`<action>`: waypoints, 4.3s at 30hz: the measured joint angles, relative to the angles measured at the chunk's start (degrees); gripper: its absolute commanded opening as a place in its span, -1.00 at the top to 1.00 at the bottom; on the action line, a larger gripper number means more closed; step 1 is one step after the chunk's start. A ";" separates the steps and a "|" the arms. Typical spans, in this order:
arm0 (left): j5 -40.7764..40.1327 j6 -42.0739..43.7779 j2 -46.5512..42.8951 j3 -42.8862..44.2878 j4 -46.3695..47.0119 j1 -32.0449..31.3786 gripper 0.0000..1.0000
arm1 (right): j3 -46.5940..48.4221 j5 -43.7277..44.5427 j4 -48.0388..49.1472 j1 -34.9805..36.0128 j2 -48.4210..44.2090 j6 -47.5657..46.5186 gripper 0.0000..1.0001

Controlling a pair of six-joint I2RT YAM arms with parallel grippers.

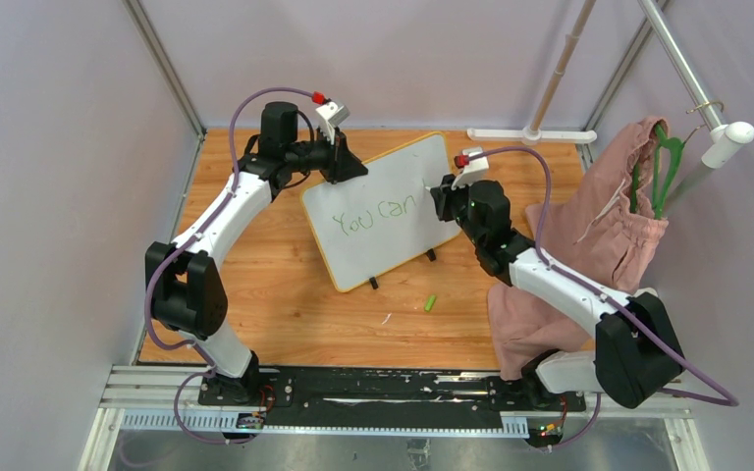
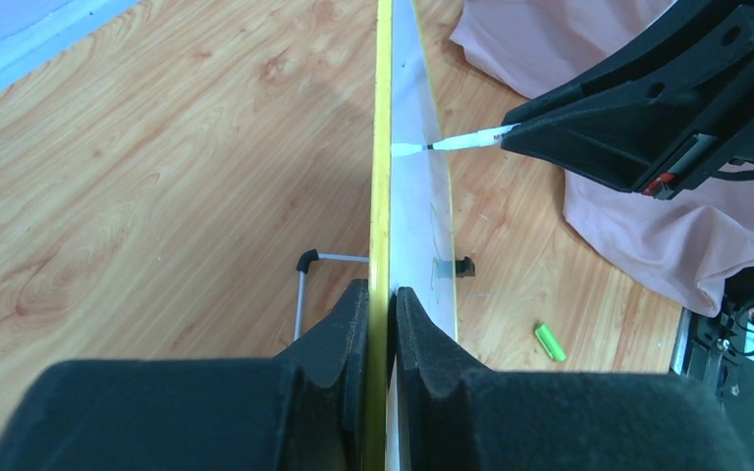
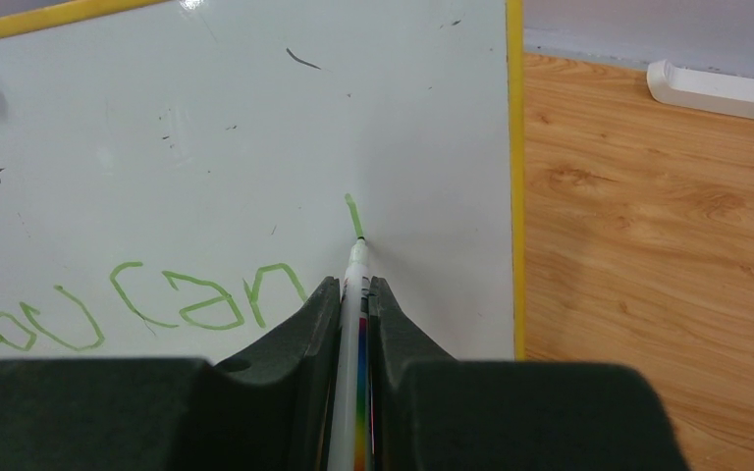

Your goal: Write a sentence on the whiteboard

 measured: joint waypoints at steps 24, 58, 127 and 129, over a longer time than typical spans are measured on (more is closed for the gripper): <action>-0.13 -0.02 -0.20 0.00 0.00 -0.31 1.00 | -3.67 -0.02 -1.51 0.00 -1.51 1.05 1.00; -0.87 0.44 -0.90 -0.37 -0.07 -0.72 1.00 | -0.22 -1.57 -2.51 2.16 -0.90 1.05 1.00; -1.01 0.61 -1.07 -0.68 0.02 -1.07 1.00 | -1.86 2.99 -3.69 -0.68 -3.61 1.49 1.00; -1.01 0.59 -1.07 -0.68 0.02 -1.07 1.00 | -1.86 2.99 -3.37 -0.70 -3.37 1.51 1.00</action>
